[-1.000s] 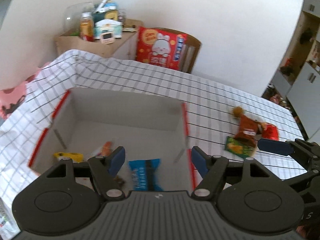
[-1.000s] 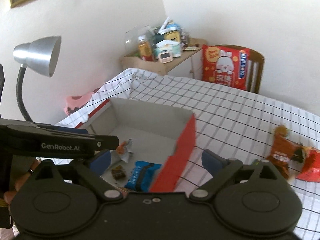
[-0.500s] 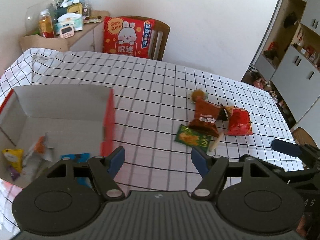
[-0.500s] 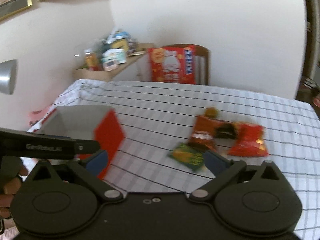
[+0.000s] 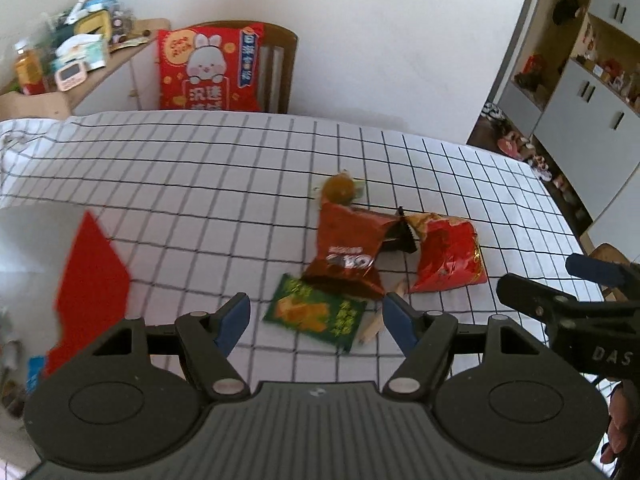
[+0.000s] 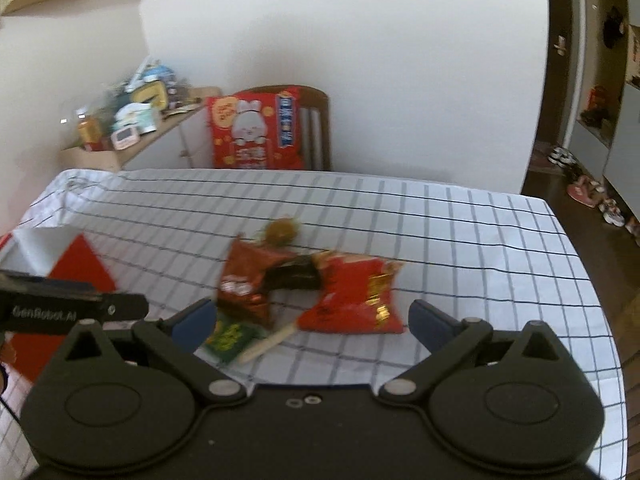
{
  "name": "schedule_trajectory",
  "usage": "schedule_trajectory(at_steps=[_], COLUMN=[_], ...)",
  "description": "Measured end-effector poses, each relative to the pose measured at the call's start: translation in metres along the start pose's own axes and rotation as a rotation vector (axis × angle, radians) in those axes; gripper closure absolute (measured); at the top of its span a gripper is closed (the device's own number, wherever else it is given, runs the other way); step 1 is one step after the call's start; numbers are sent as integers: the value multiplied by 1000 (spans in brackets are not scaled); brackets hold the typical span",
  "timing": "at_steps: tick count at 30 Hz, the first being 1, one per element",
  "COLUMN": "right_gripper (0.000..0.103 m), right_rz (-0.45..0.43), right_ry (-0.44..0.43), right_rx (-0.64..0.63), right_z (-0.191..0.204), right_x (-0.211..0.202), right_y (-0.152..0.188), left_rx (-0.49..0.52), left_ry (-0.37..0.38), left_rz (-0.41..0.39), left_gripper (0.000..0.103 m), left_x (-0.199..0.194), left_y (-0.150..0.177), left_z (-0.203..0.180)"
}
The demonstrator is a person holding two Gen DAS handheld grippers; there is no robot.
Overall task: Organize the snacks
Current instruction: 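Withdraw both tools from the box toward the remaining snacks, then grasp the brown Oreo bag with left tool while right tool grasps the red gold-print bag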
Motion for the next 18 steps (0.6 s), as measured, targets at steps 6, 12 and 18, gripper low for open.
schedule_trajectory(at_steps=[6, 12, 18], right_gripper=[0, 1, 1], right_rz=[63, 127, 172], right_ry=[21, 24, -6], right_rx=[52, 63, 105], right_z=[-22, -31, -37], right_x=[42, 77, 99], right_y=[-18, -28, -37], left_rx=[51, 78, 92], left_ry=[-12, -20, -29], left_rz=[33, 91, 121], left_gripper=[30, 31, 31], left_x=[38, 76, 100], left_y=[-28, -46, -60], left_z=[-20, -22, -21])
Point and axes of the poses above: each gripper's, at about its wrist camera, not at the fingertips, and x roughly the way its jaws point, z to its left, y to its underside, the point moved 1 cm from there along x, roughly the way its jaws point, and after that the axes turned 13 degrees about z, right-handed, at the moved point
